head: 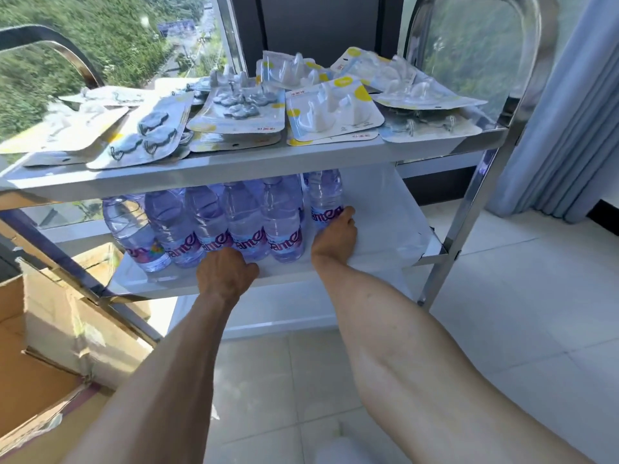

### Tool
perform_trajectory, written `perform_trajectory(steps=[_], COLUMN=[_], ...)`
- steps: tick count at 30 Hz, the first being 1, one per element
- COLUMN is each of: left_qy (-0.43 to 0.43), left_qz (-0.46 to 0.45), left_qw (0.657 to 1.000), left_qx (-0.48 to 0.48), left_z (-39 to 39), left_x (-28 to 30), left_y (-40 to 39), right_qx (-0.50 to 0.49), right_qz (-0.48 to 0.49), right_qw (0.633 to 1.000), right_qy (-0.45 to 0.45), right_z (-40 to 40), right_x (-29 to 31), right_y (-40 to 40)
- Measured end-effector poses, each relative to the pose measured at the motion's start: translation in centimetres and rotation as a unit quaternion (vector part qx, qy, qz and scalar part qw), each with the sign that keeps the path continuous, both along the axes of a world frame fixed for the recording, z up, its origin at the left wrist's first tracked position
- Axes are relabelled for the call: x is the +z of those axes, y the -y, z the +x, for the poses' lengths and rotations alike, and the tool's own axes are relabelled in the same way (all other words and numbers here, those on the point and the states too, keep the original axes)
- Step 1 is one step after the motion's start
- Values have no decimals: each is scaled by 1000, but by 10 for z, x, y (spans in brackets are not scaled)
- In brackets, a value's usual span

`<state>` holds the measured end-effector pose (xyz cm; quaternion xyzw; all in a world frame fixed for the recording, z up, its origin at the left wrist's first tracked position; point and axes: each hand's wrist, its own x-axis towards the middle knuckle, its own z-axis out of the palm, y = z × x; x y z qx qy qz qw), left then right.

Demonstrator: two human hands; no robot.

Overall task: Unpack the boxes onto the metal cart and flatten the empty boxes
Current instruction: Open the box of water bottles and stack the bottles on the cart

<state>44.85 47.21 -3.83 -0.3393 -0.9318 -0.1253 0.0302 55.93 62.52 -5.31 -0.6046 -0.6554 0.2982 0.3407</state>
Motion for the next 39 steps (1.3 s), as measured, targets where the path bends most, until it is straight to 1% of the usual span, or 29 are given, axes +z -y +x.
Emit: perform_trajectory(steps=[2, 6, 9, 14, 17, 21, 24, 26, 30, 35, 39], left_qy=[-9, -22, -26, -56, -75, -51, -59, -67, -95, -88, -61], left_qz=[2, 5, 18, 46, 69, 156, 183, 175, 121, 77, 80], left_qw=[1000, 999, 999, 997, 995, 980, 974, 977, 986, 993, 995], left_qx=[-4, -28, -22, -7, 22, 116, 115, 98, 57, 29, 23], left_z=[-4, 2, 3, 7, 9, 15, 18, 21, 30, 49, 64], left_x=[-4, -11, -12, -19, -27, -34, -34, -32, -31, -21, -5], left_y=[-1, -7, -8, -3, 1, 2, -5, -9, -10, 6, 18], right_qx=[5, 1, 4, 37, 56, 61, 56, 55, 57, 64, 49], right_qz=[13, 9, 13, 26, 30, 27, 22, 21, 34, 33, 27], right_qw=[1000, 1000, 1000, 996, 994, 993, 992, 992, 992, 993, 997], right_qy=[2, -3, 5, 81, 90, 100, 108, 109, 110, 91, 60], right_z=[-7, -22, -30, -35, -33, -29, -28, -27, -26, -12, 11], right_x=[-1, 3, 0, -4, -7, -6, -6, -10, -13, 3, 19], right_y=[-12, -35, -46, -65, -68, -63, -56, -47, -26, 6, 30])
